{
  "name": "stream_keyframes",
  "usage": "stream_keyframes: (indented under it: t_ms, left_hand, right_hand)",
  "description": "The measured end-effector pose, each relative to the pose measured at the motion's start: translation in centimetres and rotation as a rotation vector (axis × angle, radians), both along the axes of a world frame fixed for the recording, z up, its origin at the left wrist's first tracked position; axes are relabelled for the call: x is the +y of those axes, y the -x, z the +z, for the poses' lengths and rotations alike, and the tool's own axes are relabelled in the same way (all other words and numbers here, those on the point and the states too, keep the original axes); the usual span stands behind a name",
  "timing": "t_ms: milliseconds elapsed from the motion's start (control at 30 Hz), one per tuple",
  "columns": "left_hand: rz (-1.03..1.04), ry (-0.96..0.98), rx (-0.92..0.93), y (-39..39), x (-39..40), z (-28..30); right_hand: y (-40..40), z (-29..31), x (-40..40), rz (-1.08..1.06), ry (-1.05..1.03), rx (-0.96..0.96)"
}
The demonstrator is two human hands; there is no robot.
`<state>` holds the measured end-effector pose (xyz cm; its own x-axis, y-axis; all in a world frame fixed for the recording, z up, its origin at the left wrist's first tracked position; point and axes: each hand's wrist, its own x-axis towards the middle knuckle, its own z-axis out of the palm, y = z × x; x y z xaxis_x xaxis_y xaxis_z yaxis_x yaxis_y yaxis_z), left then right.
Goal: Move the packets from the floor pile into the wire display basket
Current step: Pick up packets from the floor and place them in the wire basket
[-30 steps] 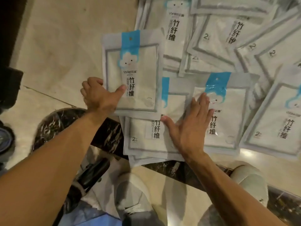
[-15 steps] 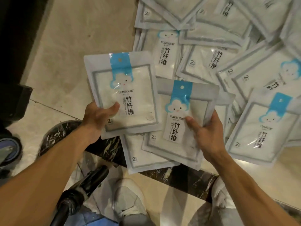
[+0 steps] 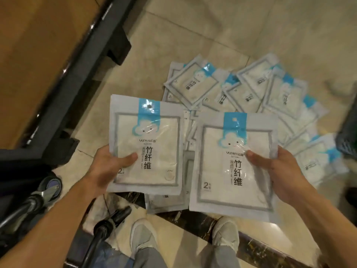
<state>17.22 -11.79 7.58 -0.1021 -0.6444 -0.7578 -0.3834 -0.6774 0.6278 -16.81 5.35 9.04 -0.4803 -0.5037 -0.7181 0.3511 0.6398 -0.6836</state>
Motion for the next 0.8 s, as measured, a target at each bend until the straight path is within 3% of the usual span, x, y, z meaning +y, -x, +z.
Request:
stream_keyframes:
  t_ms: [400, 600, 800]
  left_hand:
    - [0.081, 0.089, 0.137, 3.2, -0.2, 33.7]
    - [0.120, 0.167, 0.174, -2.0, 0.8, 50.2]
    - [0.192, 0.329, 0.138, -9.9, 3.4, 62.9]
  right_hand:
    - [1.9, 36.8, -4.1, 0.024, 0.129, 0.012]
    - [-2.2, 52.7, -4.2, 0.079, 0.196, 0.041]
    - [-8.7, 62.9, -5.9, 0.156, 0.311, 0.073]
